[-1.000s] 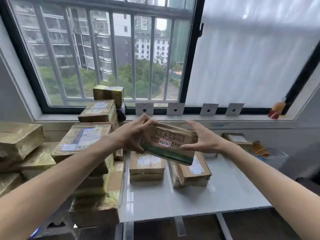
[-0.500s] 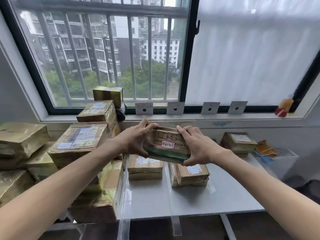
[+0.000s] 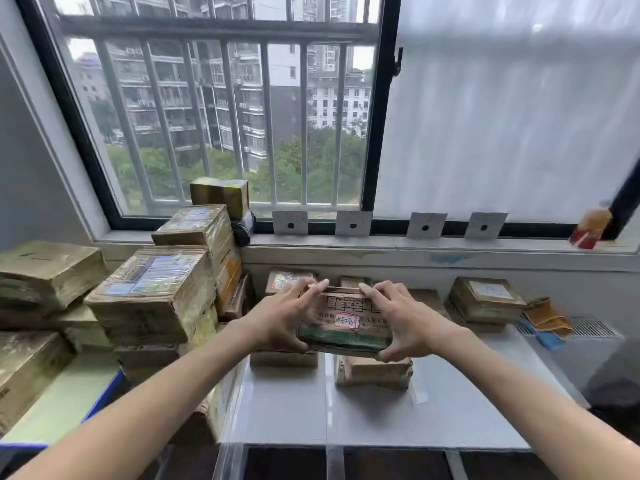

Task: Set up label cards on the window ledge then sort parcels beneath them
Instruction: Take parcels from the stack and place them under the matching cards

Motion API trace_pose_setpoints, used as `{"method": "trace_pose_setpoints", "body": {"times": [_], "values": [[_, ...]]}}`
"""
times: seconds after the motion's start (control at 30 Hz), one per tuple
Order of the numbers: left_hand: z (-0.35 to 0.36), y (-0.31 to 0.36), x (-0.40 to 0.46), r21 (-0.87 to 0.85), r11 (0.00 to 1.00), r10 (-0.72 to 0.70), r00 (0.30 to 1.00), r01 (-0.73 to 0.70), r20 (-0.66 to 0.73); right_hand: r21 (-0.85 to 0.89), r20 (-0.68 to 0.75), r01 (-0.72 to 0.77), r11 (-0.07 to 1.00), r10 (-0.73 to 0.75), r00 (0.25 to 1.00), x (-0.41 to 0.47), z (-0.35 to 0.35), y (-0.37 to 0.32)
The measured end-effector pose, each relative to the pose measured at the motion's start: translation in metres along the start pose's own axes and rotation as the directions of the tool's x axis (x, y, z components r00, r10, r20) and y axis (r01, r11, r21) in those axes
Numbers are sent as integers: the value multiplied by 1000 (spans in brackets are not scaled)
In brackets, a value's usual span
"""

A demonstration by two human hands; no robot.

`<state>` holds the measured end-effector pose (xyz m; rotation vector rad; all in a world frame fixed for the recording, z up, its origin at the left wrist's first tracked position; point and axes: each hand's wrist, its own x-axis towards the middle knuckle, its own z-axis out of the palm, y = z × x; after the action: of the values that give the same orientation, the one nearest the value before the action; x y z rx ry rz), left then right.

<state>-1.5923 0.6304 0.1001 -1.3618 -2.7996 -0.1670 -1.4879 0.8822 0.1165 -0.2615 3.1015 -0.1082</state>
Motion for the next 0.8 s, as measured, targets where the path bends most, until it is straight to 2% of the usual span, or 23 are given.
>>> {"method": "trace_pose_setpoints", "body": {"times": [0.1,0.2,0.33,0.57,0.8], "values": [[39,14,-7,-65,995,-73,997,76,37,34,42,33,999,-34,999,-6,34,6],[69,27,-12,-62,994,-82,993,87,84,41,95,51,998,-55,994,-14,67,12],[75,36,-2,-37,996,-78,995,80,66,66,57,40,997,-44,997,-19,85,31],[94,46,45,15,1000,-2,995,0,104,69,32,-35,997,33,999,-25,107,69],[129,65,128,-79,993,96,990,-88,102,44,55,-125,991,123,991,-26,111,140]]}}
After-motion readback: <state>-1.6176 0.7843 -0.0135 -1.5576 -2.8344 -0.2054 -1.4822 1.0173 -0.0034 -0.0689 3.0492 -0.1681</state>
